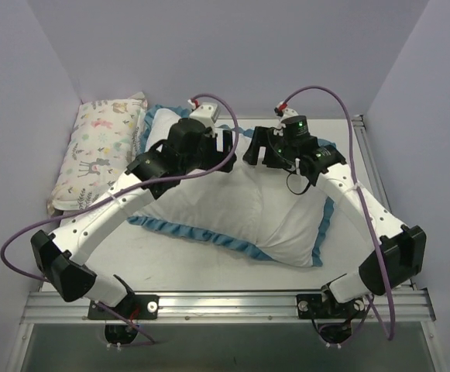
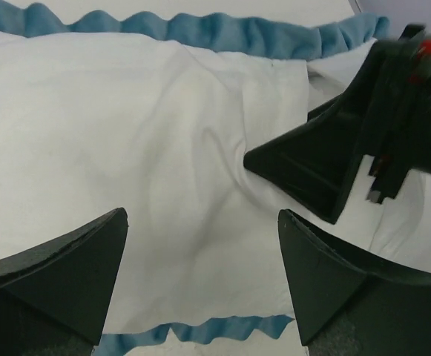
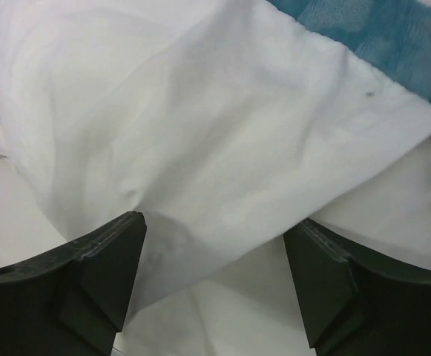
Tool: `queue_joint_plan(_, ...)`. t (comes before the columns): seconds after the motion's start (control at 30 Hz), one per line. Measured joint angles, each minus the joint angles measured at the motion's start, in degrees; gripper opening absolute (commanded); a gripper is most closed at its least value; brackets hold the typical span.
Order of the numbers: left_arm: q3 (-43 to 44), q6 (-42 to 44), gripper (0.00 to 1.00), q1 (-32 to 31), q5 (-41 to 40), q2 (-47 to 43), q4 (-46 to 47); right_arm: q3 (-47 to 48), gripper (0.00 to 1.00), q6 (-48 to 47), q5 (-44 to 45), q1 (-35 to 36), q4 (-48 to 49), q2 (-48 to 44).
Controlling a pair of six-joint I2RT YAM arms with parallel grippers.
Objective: Remove the pillowcase from the pillow
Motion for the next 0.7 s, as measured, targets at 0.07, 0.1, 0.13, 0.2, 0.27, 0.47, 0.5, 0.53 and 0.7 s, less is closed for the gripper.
queue_joint_plan(0.07,-6.7,0.1,0.92,-2.6,-0.8,-2.4,4.3,0.0,0.82,0.5,-0.2,-0.8,-0.4,-2.5)
queue_joint_plan(0.1,-9.6,0.2,0.92,-3.6,-1.2,-3.2,6.6,0.0,0.82,0.7,-0.2,-1.2,-0.7,-4.0)
queue_joint_plan(0.13,-11.9,0.2,0.93,-4.7,-1.5,-3.4,8.7,0.0,0.83,0.9,-0.2,-1.6,-1.0,-5.6)
queue_joint_plan(0.2,-15.3,0.4,0.93,-7.0,-2.1,-3.3,12.5,-0.4,0.83,1.5,0.2,-2.1,-1.0,-9.0)
queue_joint_plan(0.27,-16.7,0.5,0.93,-9.2,-3.0,-2.6,15.2,-2.0,0.83,2.0,1.0,-2.3,-1.0,-12.8)
queue_joint_plan(0.47,-16.9,0.9,0.93,-14.6,-6.2,0.0,22.1,-11.5,0.71,4.0,2.5,-2.4,-1.3,-22.6)
queue_joint_plan(0.5,-16.9,0.9,0.93,-15.2,-6.8,0.7,22.5,-13.2,0.71,4.4,2.8,-2.4,-1.3,-23.2)
queue_joint_plan(0.53,-16.6,0.9,0.93,-15.6,-7.3,1.4,22.8,-15.0,0.71,4.7,3.2,-2.4,-1.4,-23.5)
queue_joint_plan(0.7,-16.4,0.6,0.93,-16.9,-10.5,5.6,22.6,-22.5,0.8,5.3,8.4,-2.9,-2.8,-23.6)
